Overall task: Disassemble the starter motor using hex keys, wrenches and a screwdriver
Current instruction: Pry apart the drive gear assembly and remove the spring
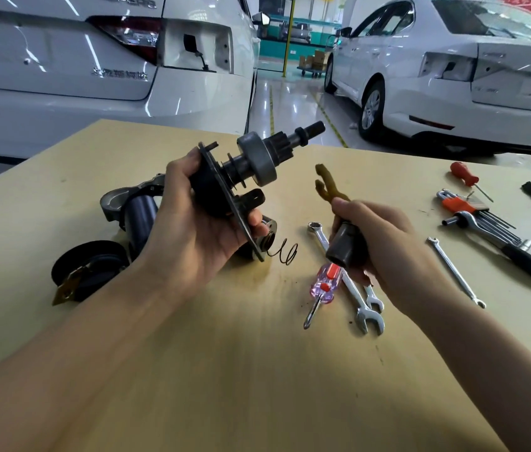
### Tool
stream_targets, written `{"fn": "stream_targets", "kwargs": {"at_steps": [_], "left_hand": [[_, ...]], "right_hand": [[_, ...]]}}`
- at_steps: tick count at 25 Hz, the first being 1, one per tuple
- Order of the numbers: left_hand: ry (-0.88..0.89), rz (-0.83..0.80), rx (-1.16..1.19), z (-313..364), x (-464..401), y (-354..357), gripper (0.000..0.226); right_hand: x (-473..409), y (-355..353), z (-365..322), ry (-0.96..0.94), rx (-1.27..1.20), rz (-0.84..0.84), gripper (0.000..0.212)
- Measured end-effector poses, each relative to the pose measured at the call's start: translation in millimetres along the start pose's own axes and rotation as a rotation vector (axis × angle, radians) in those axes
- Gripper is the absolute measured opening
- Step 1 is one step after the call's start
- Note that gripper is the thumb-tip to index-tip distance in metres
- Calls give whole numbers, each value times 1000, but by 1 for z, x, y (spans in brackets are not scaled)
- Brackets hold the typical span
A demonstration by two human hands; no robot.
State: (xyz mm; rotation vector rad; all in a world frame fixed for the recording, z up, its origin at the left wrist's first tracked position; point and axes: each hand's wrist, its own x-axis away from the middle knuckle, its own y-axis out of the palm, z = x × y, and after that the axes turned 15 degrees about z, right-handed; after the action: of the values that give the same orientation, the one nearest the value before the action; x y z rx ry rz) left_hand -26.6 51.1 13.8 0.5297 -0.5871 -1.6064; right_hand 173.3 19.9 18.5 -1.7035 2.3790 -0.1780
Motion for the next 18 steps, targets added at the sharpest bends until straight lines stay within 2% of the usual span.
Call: {"fn": "stream_targets", "kwargs": {"at_steps": [3,6,7,9,13,16,18], "left_hand": [[-2,19,-29,0,1,0,45],[41,50,-58,1,1,0,41],[53,52,-65,1,2,0,40],[64,52,-82,1,2,1,42],[45,102,-131,-1,1,0,43],[22,118,-173,-6,1,-1,37],[4,100,-184,-8,1,-2,38]], "right_hand": [[3,3,0,-53,129,-143,27],[18,13,-4,-252,377,-412,22],[22,17,-4,-296,456,-451,23],[25,27,-4,-306,540,-449,28],[24,40,-4,-203,593,-462,41],[22,41,-2,-148,547,-491,35],[17,32,-3,-125,456,-416,35]]}}
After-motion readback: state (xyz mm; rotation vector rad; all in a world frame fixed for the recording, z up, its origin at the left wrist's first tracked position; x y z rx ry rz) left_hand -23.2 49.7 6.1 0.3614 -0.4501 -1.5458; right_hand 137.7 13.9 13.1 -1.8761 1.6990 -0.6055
